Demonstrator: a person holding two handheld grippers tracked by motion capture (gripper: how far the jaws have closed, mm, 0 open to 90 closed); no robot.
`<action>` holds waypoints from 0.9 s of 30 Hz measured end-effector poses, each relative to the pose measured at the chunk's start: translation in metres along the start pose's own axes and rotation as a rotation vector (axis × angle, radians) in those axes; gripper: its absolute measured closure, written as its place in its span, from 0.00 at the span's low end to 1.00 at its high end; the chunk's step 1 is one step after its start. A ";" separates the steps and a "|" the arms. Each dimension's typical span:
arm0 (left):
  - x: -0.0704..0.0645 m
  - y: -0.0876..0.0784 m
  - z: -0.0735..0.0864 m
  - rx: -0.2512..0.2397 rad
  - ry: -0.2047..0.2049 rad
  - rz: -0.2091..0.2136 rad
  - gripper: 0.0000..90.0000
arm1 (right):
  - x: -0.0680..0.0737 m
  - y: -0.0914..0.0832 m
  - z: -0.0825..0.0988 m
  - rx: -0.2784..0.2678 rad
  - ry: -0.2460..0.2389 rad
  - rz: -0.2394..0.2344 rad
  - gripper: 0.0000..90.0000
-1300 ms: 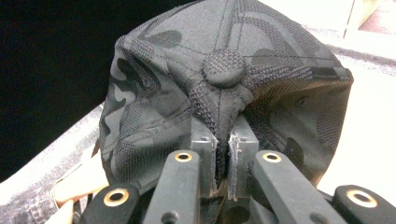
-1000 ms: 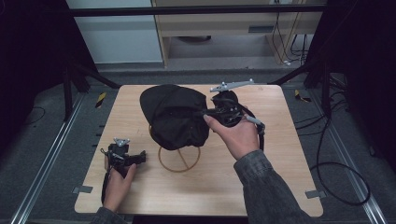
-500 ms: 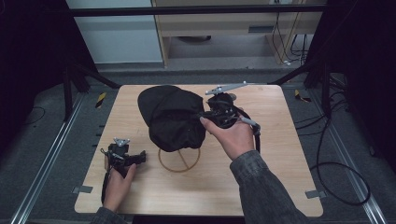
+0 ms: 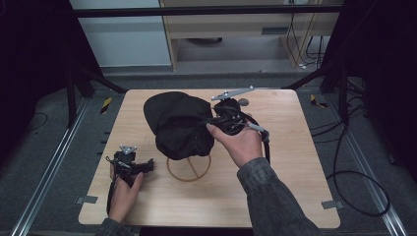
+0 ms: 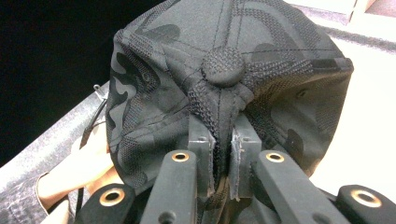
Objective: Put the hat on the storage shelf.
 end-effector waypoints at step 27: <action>0.000 0.000 0.000 0.000 0.000 0.000 0.00 | -0.009 0.009 -0.003 -0.013 0.035 0.009 0.81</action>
Point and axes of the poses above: each handheld gripper's, and its own axes: y roughly forward along the jaws, z roughly out of its underside, x roughly to its left, the point moved 1 cm from there along y, roughly forward along the jaws, and after that the axes turned 10 degrees about -y, right-handed, at the moved point
